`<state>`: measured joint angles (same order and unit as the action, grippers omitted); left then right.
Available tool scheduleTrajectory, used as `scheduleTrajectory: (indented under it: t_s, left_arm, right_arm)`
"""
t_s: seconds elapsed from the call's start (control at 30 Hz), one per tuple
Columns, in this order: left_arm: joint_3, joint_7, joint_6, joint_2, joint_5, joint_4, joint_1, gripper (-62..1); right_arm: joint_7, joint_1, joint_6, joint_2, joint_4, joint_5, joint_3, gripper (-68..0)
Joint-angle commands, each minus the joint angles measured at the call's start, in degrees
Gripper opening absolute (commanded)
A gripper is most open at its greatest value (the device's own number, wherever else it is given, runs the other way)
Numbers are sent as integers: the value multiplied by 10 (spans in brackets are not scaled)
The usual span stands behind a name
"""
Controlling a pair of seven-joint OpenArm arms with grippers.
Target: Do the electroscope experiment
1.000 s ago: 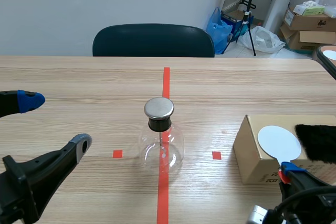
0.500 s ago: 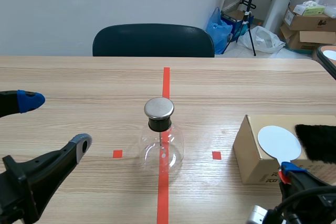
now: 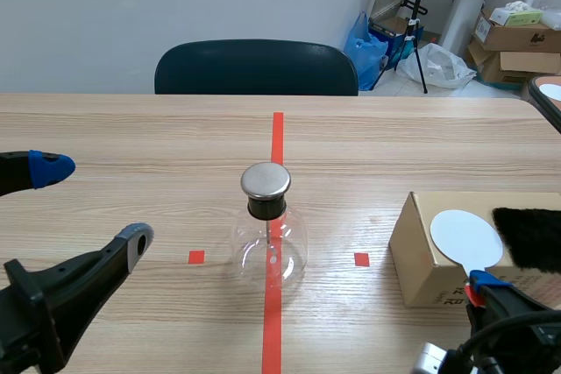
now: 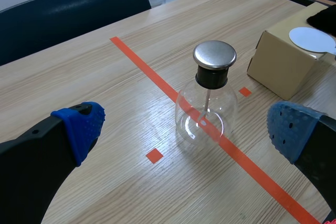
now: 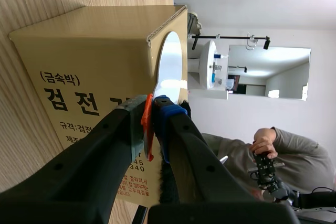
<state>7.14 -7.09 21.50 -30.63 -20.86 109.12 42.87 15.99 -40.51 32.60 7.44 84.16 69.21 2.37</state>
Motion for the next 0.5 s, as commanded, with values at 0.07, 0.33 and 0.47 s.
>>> scheduleTrajectory:
  t_s: [0.07, 0.33, 0.47]
  left_arm:
    - [0, -8, 3, 0, -6, 12, 1, 14]
    - [0, -8, 3, 0, -6, 12, 1, 14]
    - [0, -8, 3, 0, -6, 12, 1, 14]
  right_arm:
    - [-9, 4, 4, 7, 6, -2, -1, -664]
    - [-2, 3, 4, 7, 6, -2, -2, -664]
    - [-4, 7, 24, 7, 6, -2, -2, -662]
